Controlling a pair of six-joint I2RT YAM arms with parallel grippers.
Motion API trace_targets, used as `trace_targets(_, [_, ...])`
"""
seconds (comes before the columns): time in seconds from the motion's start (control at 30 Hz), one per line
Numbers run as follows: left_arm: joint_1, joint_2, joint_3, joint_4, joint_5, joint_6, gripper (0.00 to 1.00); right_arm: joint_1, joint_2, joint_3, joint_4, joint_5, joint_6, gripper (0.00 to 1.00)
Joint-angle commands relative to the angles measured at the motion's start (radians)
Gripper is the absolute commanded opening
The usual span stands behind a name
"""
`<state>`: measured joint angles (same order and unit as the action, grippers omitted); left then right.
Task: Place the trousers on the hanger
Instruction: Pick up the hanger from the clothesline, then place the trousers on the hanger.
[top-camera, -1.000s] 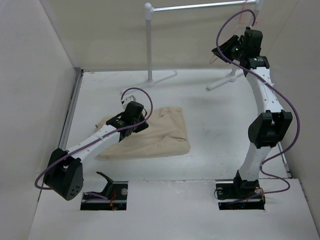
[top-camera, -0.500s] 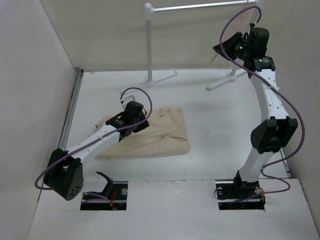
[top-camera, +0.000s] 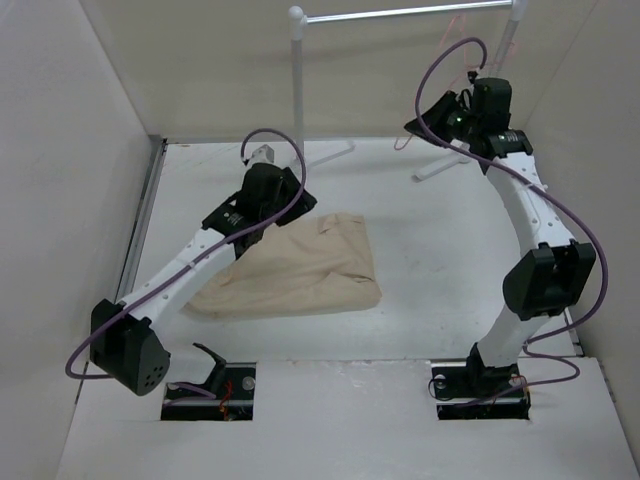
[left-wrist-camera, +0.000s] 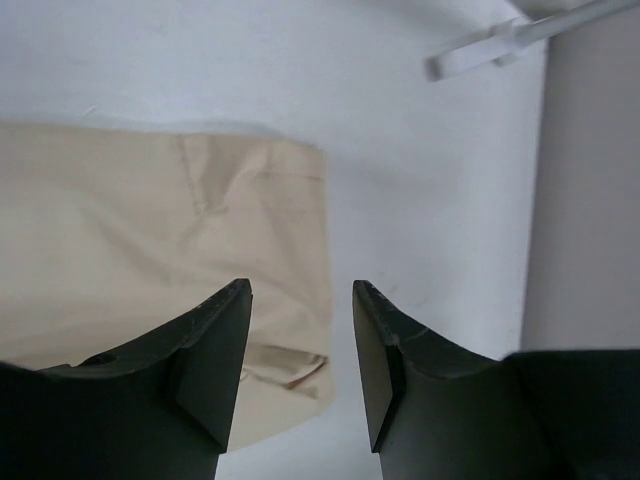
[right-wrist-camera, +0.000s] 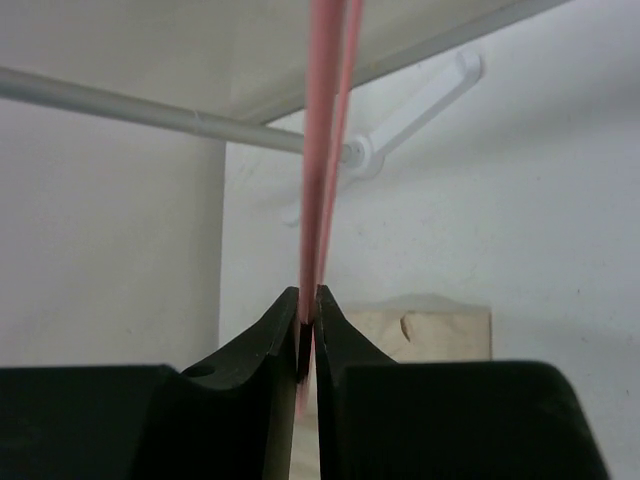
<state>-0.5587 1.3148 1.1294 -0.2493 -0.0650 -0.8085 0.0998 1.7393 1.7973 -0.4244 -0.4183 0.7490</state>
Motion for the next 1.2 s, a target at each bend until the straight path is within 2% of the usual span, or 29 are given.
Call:
trace_targets(0.0, [0.004, 0.021, 0.114, 0.028, 0.042, 0.015, 0.43, 0.033, -0.087, -0.016, -0.005, 0.013, -0.074, 0.15])
trace_targets(0.17, [-0.016, 0.058, 0.211, 0.03, 0.051, 0.025, 0.43, 0.079, -0.153, -0.056, -0.091, 0.117, -0.152, 0.12])
trace_targets(0.3, [-0.056, 0.09, 0.282, 0.042, 0.06, 0.031, 0.45, 0.137, -0.227, -0.13, -0.161, 0.145, -0.207, 0.12])
trace_targets(0.43, [-0.117, 0.133, 0.338, 0.065, 0.062, 0.032, 0.49, 0.223, -0.32, -0.277, -0.247, 0.269, -0.267, 0.1])
trace_targets(0.53, [-0.163, 0.182, 0.392, 0.079, 0.07, 0.025, 0.5, 0.297, -0.405, -0.421, -0.249, 0.36, -0.269, 0.07])
trace_targets(0.7, [-0.229, 0.27, 0.481, 0.091, 0.06, 0.025, 0.52, 0.409, -0.492, -0.552, -0.246, 0.457, -0.24, 0.06])
trace_targets(1.0, [-0.263, 0.408, 0.524, 0.047, 0.042, 0.034, 0.49, 0.55, -0.541, -0.602, -0.284, 0.579, -0.208, 0.05])
trace_targets(1.17, [-0.289, 0.466, 0.593, -0.022, -0.074, 0.115, 0.43, 0.594, -0.561, -0.618, -0.312, 0.645, -0.198, 0.05])
